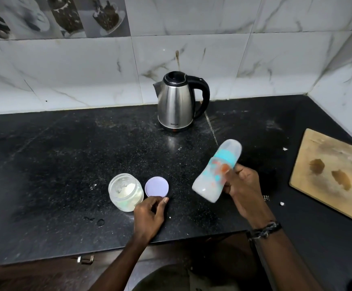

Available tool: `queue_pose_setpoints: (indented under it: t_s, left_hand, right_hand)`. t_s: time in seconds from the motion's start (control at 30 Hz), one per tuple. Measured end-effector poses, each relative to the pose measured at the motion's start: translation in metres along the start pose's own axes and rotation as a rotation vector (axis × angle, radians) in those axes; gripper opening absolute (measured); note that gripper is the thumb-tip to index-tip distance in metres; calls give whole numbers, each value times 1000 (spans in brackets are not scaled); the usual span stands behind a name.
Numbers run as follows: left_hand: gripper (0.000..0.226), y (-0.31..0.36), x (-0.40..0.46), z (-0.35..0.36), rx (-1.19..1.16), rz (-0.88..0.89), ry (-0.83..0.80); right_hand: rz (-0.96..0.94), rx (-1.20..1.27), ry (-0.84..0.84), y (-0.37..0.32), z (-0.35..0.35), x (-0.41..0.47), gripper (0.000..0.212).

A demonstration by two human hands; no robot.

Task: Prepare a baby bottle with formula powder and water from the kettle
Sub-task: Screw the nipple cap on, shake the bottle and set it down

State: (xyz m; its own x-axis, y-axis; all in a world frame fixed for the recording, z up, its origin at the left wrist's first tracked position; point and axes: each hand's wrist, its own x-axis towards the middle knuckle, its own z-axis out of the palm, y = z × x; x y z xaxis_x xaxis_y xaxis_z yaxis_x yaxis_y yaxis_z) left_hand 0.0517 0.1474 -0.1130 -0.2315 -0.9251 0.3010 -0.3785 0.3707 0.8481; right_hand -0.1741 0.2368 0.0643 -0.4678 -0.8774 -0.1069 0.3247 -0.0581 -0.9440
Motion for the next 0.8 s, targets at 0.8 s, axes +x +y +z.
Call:
queue_pose_setpoints:
  t_s: [0.8]
  left_hand:
    - [33,0,1,1,15,9,19]
  right_hand:
    - [26,-134,-16,5,-3,8,55]
